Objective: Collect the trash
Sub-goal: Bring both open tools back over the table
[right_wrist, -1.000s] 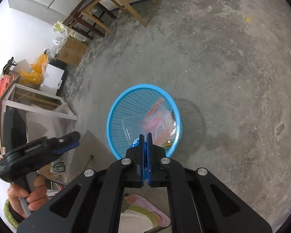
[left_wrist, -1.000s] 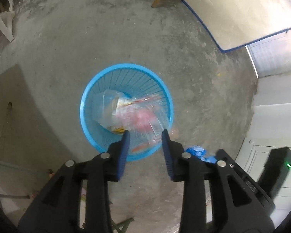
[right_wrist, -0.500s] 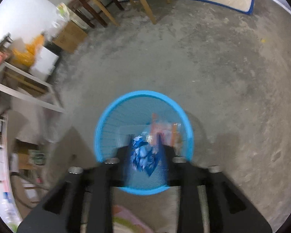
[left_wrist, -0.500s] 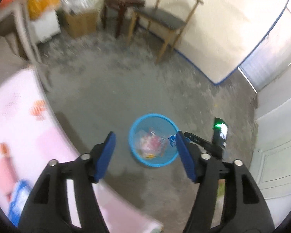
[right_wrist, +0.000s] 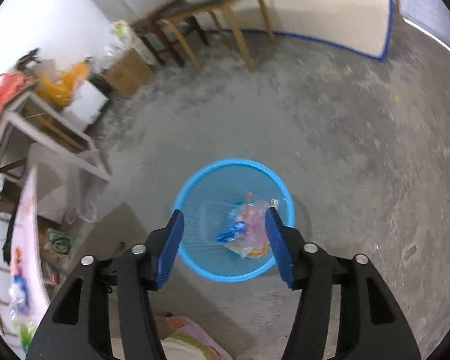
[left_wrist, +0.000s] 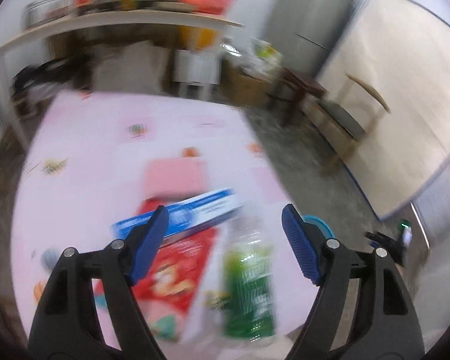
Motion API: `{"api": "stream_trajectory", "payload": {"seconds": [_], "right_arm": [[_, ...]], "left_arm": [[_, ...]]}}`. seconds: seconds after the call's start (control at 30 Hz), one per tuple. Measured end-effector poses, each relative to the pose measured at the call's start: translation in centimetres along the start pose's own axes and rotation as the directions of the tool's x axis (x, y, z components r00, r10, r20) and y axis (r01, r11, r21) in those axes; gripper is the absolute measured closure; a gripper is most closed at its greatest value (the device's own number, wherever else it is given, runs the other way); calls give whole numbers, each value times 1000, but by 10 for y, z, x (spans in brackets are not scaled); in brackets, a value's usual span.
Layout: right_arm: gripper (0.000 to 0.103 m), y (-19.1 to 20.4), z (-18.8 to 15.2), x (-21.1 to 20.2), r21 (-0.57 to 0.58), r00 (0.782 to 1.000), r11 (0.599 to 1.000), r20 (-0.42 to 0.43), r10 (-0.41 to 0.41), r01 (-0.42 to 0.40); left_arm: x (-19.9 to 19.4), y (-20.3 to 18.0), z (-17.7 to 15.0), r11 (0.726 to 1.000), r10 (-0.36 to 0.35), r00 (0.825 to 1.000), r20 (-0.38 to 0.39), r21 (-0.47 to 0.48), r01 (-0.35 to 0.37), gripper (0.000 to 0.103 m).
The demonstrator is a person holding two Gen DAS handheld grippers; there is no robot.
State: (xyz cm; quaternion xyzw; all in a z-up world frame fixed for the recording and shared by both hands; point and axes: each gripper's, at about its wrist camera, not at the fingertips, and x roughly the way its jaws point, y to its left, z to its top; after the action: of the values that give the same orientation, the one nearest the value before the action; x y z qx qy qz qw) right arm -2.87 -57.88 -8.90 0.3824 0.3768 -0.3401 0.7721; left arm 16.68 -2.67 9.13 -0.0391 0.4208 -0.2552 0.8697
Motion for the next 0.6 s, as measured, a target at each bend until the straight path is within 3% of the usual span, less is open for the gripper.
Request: {"api": "stream_trajectory", "payload": {"seconds": [0.13, 0.3, 0.6], "right_arm": [[36, 58, -12, -46, -101, 995, 990, 5, 96, -95], [27, 140, -43, -76, -221, 973, 948, -72, 221, -231], [26, 269, -109, -87, -333, 893, 843, -314, 323, -422]], "left_arm": [[-20, 54, -24, 993, 94, 995, 43, -72, -91, 29], [-29, 99, -58, 983, 120, 992, 49, -148, -112, 28], [-6, 144, -113, 969, 109, 994, -17, -219, -110, 28]]}}
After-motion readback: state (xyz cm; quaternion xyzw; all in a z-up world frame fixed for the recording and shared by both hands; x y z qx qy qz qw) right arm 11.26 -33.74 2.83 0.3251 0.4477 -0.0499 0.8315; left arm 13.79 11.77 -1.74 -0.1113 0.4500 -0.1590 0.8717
